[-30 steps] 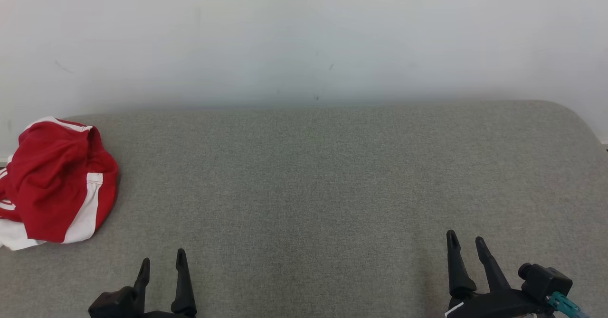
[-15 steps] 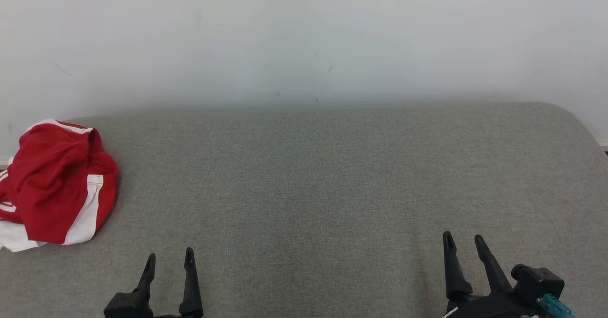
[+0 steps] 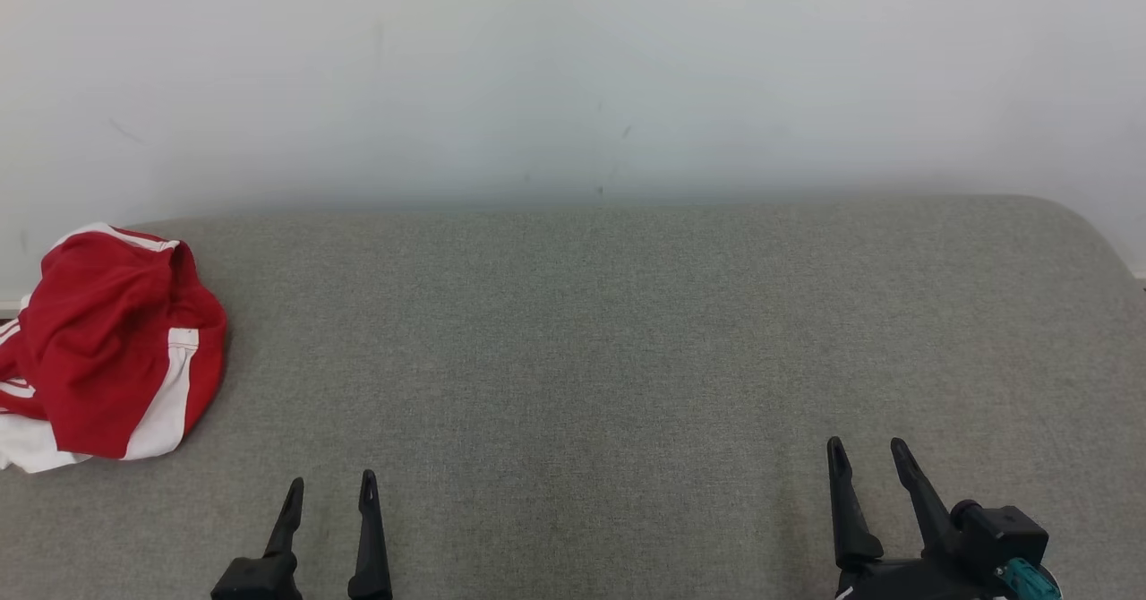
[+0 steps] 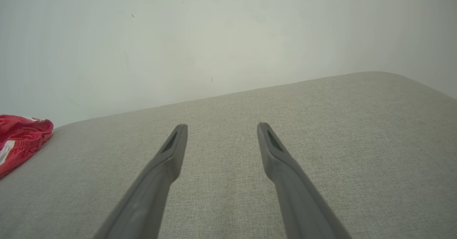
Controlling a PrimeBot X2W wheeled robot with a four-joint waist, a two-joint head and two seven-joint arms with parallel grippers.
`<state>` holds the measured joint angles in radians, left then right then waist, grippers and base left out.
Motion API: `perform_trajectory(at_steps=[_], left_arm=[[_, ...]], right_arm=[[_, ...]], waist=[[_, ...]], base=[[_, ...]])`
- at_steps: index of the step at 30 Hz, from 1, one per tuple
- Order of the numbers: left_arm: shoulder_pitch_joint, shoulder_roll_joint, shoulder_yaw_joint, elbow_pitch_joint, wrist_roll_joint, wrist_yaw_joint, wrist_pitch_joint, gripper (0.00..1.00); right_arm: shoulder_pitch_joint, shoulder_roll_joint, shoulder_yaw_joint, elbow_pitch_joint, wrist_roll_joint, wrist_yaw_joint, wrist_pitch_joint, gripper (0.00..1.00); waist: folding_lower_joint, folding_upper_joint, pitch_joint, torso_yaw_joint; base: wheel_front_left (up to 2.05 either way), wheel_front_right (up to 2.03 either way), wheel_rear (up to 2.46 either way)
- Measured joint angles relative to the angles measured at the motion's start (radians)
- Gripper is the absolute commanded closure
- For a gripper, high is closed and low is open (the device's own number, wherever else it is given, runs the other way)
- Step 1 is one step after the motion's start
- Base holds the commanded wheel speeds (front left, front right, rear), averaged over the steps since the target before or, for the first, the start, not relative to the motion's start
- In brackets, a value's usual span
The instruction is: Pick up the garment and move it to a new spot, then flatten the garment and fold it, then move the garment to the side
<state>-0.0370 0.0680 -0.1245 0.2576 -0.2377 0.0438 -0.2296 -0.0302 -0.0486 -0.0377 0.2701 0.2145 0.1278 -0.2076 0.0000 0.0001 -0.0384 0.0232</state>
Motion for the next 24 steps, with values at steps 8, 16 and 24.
perform_trajectory(at_steps=[8, 16, 24], left_arm=[[0.001, -0.007, 0.004, 0.012, 0.027, -0.01, -0.016, 0.0], [0.002, -0.012, 0.003, 0.013, 0.073, -0.009, -0.03, 0.0], [0.003, -0.015, 0.005, 0.018, 0.08, -0.009, -0.033, 0.0]], right_arm=[[0.003, 0.0, 0.007, 0.0, -0.052, 0.001, -0.013, 0.0], [0.008, -0.001, 0.013, -0.002, -0.103, 0.001, -0.028, 0.0], [0.009, -0.001, 0.017, -0.001, -0.106, 0.001, -0.03, 0.0]], waist=[[0.0, 0.0, -0.003, 0.001], [0.0, -0.0001, -0.007, 0.001], [0.0, 0.0, -0.009, 0.0]], base=[[0.0, 0.0, 0.0], [0.0, 0.0, 0.0], [0.0, 0.0, 0.0]])
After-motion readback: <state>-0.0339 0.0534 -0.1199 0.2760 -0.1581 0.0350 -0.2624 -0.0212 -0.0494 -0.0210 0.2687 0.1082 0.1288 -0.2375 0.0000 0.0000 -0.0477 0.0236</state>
